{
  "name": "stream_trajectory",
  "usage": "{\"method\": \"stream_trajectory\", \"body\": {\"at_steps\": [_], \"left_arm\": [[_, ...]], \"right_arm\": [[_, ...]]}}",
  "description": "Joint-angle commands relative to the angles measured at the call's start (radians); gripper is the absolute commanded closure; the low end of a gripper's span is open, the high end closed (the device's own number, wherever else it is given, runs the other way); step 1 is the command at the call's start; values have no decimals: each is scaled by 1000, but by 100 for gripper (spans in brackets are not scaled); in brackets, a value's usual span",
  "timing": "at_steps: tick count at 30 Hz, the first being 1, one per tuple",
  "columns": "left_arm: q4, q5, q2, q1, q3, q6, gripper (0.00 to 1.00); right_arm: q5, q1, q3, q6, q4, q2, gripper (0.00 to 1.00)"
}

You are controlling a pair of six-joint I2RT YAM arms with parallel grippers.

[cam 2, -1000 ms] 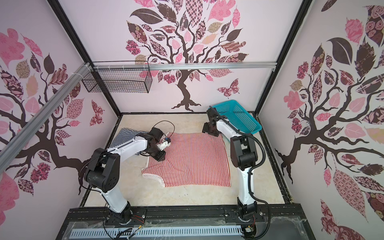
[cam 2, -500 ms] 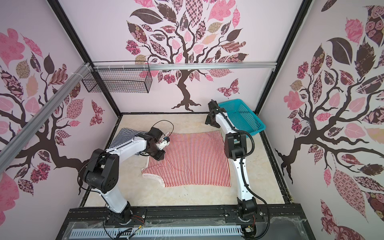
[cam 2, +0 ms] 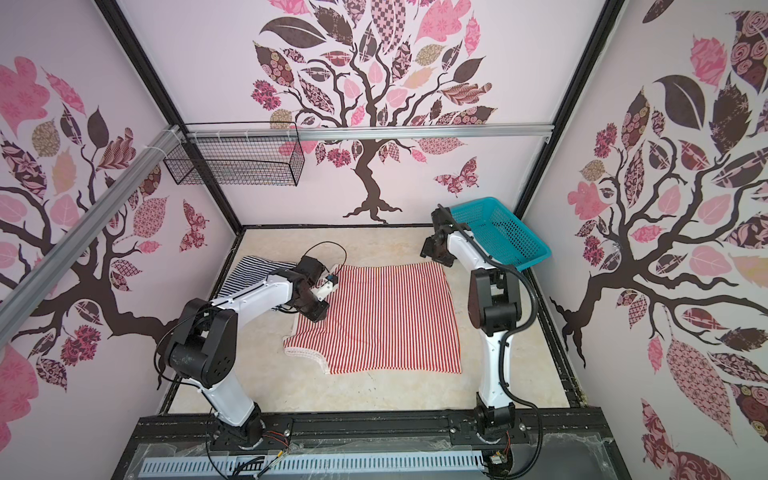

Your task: Fold and stack the tank tops

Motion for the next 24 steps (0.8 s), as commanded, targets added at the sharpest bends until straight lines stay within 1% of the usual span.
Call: {"method": "stream_trajectory", "body": {"at_steps": [1, 3, 6, 8, 10, 12, 16, 20, 24], "left_arm": [[15, -31, -37, 3, -42, 8, 69], [38, -71, -39, 3, -64, 17, 69], [56, -137, -21, 6, -81, 29, 69], [61, -150, -15, 10, -90, 36, 69], [61, -148, -21, 12, -102, 37, 69], [63, -147, -31, 12, -115, 37, 69], [59, -156, -38, 12, -138, 34, 69], [55, -191, -29, 12, -163, 38, 69], [52, -208, -34, 12, -188, 52, 69]], "right_arm": [[4, 88, -215, 34, 99, -212, 30], [18, 125, -370, 55, 146, -314, 30], [-4, 151, -582, 102, 224, -434, 30], [-3, 153, -690, 118, 266, -478, 30], [-23, 153, -759, 126, 298, -486, 31], [-37, 152, -797, 132, 318, -474, 31], [14, 152, -840, 137, 323, -465, 30], [79, 149, -860, 142, 291, -468, 30], [88, 119, -894, 151, 280, -469, 30]]}}
